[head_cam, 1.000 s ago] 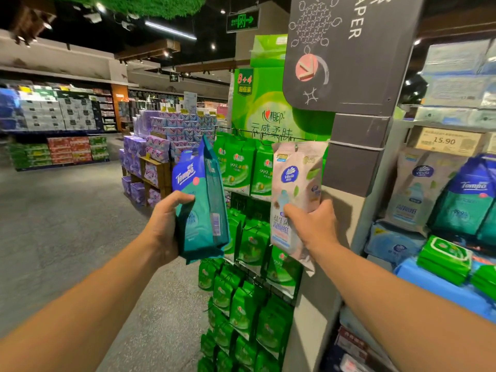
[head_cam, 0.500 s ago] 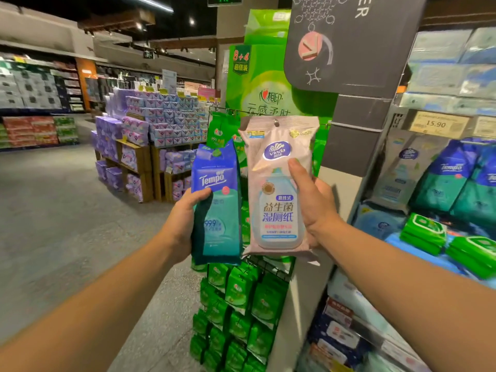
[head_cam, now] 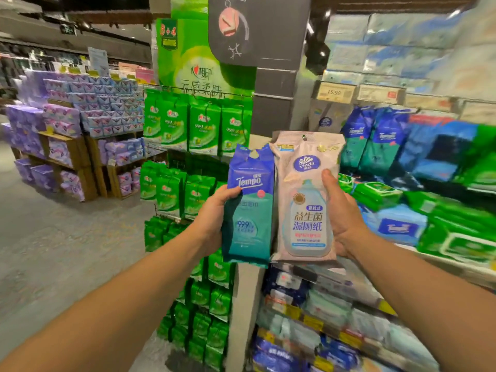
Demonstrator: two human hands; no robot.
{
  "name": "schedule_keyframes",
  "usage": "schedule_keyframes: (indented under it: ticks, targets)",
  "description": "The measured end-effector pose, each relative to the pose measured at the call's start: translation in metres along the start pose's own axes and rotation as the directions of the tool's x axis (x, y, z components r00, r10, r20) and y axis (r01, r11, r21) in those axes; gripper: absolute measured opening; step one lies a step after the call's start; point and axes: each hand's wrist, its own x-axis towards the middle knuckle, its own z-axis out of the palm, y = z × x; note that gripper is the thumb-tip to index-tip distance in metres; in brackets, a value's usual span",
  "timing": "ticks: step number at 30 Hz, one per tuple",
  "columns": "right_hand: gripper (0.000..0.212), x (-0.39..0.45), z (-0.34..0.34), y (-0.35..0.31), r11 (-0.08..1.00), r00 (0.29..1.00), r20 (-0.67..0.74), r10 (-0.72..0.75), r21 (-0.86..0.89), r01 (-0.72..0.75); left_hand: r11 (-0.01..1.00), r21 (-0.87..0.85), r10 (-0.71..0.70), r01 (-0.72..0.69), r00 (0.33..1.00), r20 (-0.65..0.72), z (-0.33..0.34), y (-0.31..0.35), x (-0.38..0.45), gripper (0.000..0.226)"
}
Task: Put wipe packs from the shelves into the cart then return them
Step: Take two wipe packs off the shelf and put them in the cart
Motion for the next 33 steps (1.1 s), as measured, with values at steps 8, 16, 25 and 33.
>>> schedule_keyframes:
  ticks: [8, 16, 25, 33]
  targets:
    - [0.051, -0.125, -0.206, -0.025, 0.998, 0.964, -0.261, -0.049, 0.018, 0.056, 0.988, 0.03, -0.154, 0.152, 0.936, 0.316, 0.166, -0.091, -0.073, 0.022]
    - [0.048, -0.33, -0.405, -0.042, 0.998, 0.791, -0.61, -0.045, 0.006, 0.062, 0.912, 0.102, -0.38, 0.398, 0.724, 0.575, 0.34, -0.205, -0.209, 0.035]
    - [0.054, -0.52, -0.545, -0.061, 0.993, 0.514, -0.853, -0.087, -0.036, 0.109, 0.813, 0.338, -0.552, 0.474, 0.442, 0.707, 0.493, -0.298, -0.351, 0.035]
    - [0.053, -0.582, -0.644, -0.042, 0.974, 0.291, -0.957, 0.002, 0.068, 0.216, 0.747, 0.497, -0.637, 0.442, 0.26, 0.726, 0.594, -0.384, -0.384, 0.033]
